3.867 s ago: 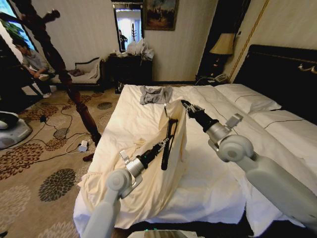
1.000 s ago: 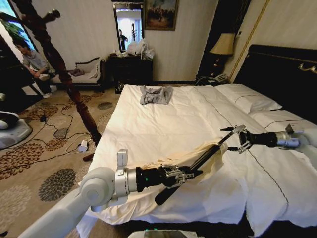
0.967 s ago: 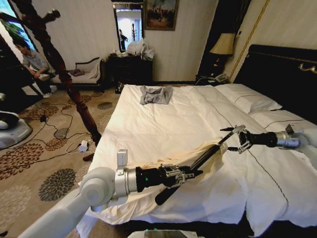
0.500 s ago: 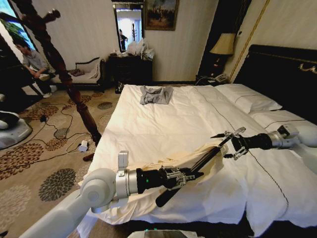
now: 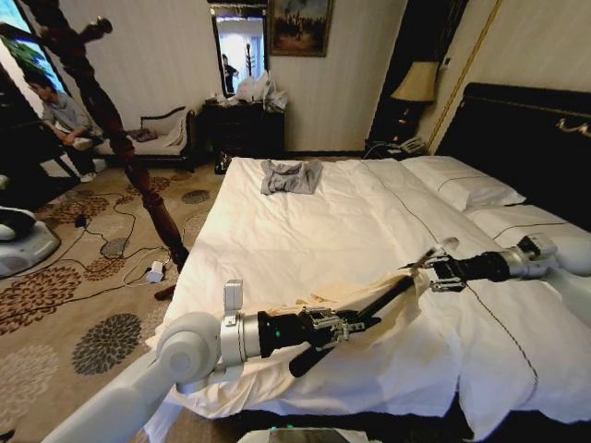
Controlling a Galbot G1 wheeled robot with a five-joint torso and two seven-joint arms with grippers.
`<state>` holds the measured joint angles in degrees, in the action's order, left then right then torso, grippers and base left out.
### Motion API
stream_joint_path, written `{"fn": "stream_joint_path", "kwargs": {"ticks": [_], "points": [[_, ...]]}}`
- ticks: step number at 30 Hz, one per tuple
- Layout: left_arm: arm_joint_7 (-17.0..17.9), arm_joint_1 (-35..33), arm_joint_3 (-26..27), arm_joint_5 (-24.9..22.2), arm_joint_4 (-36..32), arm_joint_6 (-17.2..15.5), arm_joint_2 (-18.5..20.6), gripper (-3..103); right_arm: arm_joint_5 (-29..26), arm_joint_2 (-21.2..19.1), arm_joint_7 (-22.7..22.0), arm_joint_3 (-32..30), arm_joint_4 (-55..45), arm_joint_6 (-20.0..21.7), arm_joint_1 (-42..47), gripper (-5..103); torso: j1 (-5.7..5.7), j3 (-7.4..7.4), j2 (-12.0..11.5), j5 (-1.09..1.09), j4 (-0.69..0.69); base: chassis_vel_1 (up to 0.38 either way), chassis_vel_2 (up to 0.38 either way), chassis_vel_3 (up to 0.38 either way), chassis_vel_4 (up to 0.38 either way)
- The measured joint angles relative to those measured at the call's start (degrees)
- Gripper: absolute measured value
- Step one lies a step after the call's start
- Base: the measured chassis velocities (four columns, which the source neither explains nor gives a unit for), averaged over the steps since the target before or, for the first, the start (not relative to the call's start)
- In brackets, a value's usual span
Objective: Pick up the clothes from the bed and hang them on the clothes hanger.
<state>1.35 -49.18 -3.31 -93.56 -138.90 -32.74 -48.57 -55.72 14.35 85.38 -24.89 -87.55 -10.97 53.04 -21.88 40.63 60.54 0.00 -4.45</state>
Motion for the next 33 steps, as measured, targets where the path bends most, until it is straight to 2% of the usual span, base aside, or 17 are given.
{"fn": "stream_joint_path", "kwargs": {"ticks": [6, 9, 10, 11, 12, 13, 15, 17, 20, 21, 23, 25, 26, 30, 31, 33], "points": [[1.01, -0.14, 1.66, 1.16, 0.75, 0.61, -0.06, 20, -0.27, 0.41, -0.33, -0.28, 0.08, -0.02, 0.23, 28, 0.0, 0.0, 0.0, 0.0, 0.0, 0.0, 0.0, 0.0, 0.0], [1.63, -0.57, 3.39, 1.94, 1.3, 0.63, 0.08, 36, -0.45, 0.66, -0.24, -0.37, 0.13, -0.25, 0.49, 22, 0.0, 0.0, 0.0, 0.0, 0.01, 0.0, 0.0, 0.0, 0.0], [1.88, -0.93, 5.27, 2.25, 1.43, 0.59, 0.08, 36, -0.41, 0.79, -0.26, -0.46, 0.27, -0.49, 0.65, 20, 0.0, 0.0, 0.0, 0.0, 0.0, 0.0, 0.0, 0.0, 0.0], [2.18, -1.04, 6.37, 2.48, 1.56, 0.58, 0.11, 42, -0.36, 0.83, -0.06, -0.47, 0.25, -0.67, 0.76, 20, 0.0, 0.0, 0.0, 0.0, 0.0, 0.0, 0.0, 0.0, 0.0], [2.18, -1.04, 6.37, 2.48, 1.56, 0.58, 0.11, 42, -0.36, 0.83, -0.06, -0.47, 0.25, -0.67, 0.76, 20, 0.0, 0.0, 0.0, 0.0, 0.0, 0.0, 0.0, 0.0, 0.0], [2.38, -1.12, 7.16, 2.71, 1.74, 0.57, 0.29, 47, -0.36, 0.87, -0.1, -0.54, 0.32, -0.77, 0.83, 18, 0.0, 0.0, 0.0, 0.0, 0.0, 0.0, 0.0, 0.0, 0.0], [2.72, -1.23, 8.43, 3.03, 2.0, 0.56, 0.79, 58, -0.41, 0.93, -0.04, -0.64, 0.26, -0.95, 0.91, 18, 0.0, 0.0, 0.0, 0.0, -0.01, 0.0, 0.0, 0.0, 0.0], [2.8, -1.33, 8.89, 3.19, 2.13, 0.56, 1.07, 58, -0.46, 0.98, -0.04, -0.75, 0.19, -1.02, 0.93, 18, 0.0, 0.0, 0.0, 0.0, 0.0, 0.0, 0.0, 0.0, 0.0], [2.84, -1.94, 9.9, 4.62, 2.75, 0.58, 1.85, 75, -0.56, 1.13, -0.05, -1.04, -0.09, -1.35, 1.01, 18, 0.0, 0.0, 0.0, 0.0, 0.0, 0.0, 0.0, 0.0, 0.0], [2.84, -1.94, 9.9, 4.62, 2.75, 0.58, 1.85, 75, -0.56, 1.13, -0.05, -1.04, -0.09, -1.35, 1.01, 18, 0.0, 0.0, 0.0, 0.0, 0.0, 0.0, 0.0, 0.0, 0.0], [2.84, -2.23, 10.47, 5.72, 2.98, 0.6, 1.87, 85, -0.55, 1.33, -0.67, -1.28, -0.22, -1.84, 1.11, 18, 0.0, 0.0, 0.0, 0.0, 0.0, 0.0, 0.0, 0.0, 0.0], [3.05, -2.36, 11.5, 8.2, 3.23, 0.54, 1.77, 95, -0.56, 1.71, -3.41, -1.77, -0.47, -2.75, 1.3, 18, 0.0, 0.0, 0.0, 0.0, 0.0, 0.0, 0.0, 0.0, 0.0], [3.05, -2.36, 11.5, 8.2, 3.23, 0.54, 1.77, 95, -0.56, 1.71, -3.41, -1.77, -0.47, -2.75, 1.3, 18, 0.0, 0.0, 0.0, 0.0, 0.0, 0.0, 0.0, 0.0, 0.0], [6.84, -3.4, 16.1, 16.3, 4.12, -0.38, 0.59, 100, 0.22, 3.69, -16.22, -3.37, -1.13, -5.71, 1.94, 18, 0.0, 0.0, 0.0, 0.0, 0.0, 0.0, 0.0, 0.0, 0.0], [6.84, -3.4, 16.1, 16.3, 4.12, -0.38, 0.59, 100, 0.22, 3.69, -16.22, -3.37, -1.13, -5.71, 1.94, 18, 0.0, 0.0, 0.0, 0.0, 0.0, 0.0, 0.0, 0.0, 0.0], [10.69, -5.29, 21.01, 17.53, 5.27, 0.11, -1.34, 100, 2.28, 5.76, -23.92, -4.56, -1.33, -8.82, 2.36, 18, 0.0, 0.0, 0.0, 0.0, 0.0, 0.0, 0.0, 0.0, 0.0]]}}
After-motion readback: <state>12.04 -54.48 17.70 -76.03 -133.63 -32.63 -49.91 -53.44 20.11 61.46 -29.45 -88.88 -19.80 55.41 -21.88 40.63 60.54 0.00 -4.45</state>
